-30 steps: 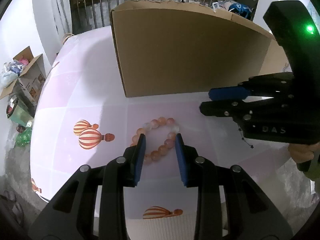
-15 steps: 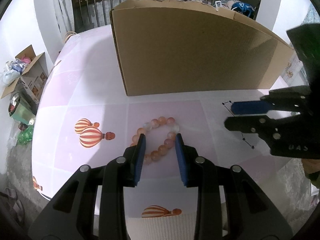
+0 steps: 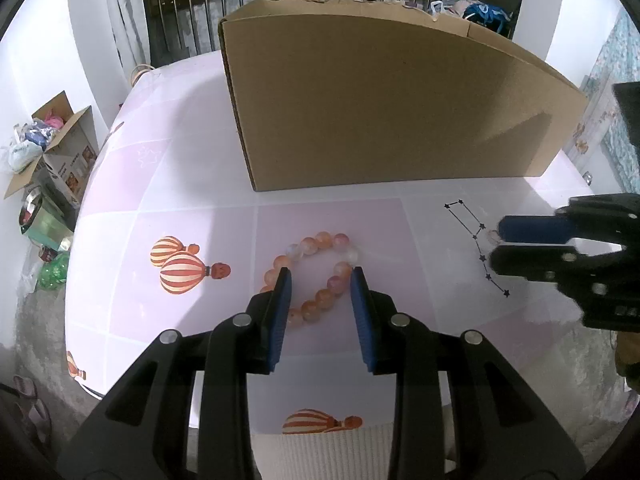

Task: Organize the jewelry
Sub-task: 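Move the open right tool over the small gold ring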

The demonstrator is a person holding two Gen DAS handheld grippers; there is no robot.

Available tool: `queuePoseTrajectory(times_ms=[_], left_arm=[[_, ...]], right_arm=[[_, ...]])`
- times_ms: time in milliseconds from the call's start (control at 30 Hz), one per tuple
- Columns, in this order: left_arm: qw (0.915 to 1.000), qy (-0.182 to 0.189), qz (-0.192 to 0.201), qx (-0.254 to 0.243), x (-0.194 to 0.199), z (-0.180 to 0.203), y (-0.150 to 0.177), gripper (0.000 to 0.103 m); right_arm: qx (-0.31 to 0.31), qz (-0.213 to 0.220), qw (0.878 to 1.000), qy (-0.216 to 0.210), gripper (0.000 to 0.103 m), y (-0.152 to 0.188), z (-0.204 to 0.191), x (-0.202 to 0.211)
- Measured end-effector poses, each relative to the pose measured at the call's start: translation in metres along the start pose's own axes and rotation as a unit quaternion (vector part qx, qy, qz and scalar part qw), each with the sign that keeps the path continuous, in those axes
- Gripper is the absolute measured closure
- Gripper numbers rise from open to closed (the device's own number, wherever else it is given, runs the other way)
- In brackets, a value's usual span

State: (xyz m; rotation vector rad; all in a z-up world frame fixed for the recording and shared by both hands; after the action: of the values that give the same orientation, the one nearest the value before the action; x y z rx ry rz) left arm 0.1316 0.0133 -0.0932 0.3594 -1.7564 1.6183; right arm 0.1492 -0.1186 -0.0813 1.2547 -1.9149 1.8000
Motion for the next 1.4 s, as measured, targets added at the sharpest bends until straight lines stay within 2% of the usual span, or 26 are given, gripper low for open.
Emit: queuePoseTrajectory(times_ms=[300,500,567,867,1033,1200,1400], left_arm=[[1.0,-0.001,0.001,0.0,0.001,-0.001,0.0,0.074],[1.0,-0.001,0.0,-0.002,0.001,0.001,0.0,0.074],[1.0,-0.002,0.0,-0.002,0.001,0.001,0.0,0.074],[1.0,-0.001,0.0,-0.002,0.001,0.001,0.0,0.074],[1.0,-0.001,0.001,-0.003,0.001,0.003,-0.002,0.074],[1.0,-0.002,0.001,-0.002,0.0,0.004,-0.002,0.074],[1.0,-0.002,0.001,-0.003,0.0,0.004,-0.003,0.074]], right_arm=[[-0.01,0.012,0.998,0.053,0.075,0.012,0.011,0.006],[0.034,0.018,0.996,0.08,0.075,0.014,0.002,0.001],[0.043,0.02,0.995,0.09,0.078,0.013,0.0,-0.001],[0.021,0.039,0.992,0.119,0.082,0.013,-0.006,-0.003],[-0.002,0.039,0.993,0.115,0.082,0.014,-0.003,0.006],[-0.023,0.023,0.996,0.082,0.082,0.017,-0.006,0.005],[-0.026,0.026,0.995,0.098,0.082,0.012,-0.002,-0.005]])
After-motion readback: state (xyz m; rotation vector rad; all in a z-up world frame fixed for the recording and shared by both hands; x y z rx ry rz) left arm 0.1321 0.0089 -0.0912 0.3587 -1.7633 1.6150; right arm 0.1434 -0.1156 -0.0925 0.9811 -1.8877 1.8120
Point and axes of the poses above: each gripper's, at about its wrist camera, not at the fingertips, and x roughly against the way its jaws point, z to its right, y to its underside, the point moved 2 cm from there along -x, roughly the way its jaws point, and after that the axes turned 13 degrees about z, right-handed, at the moved point
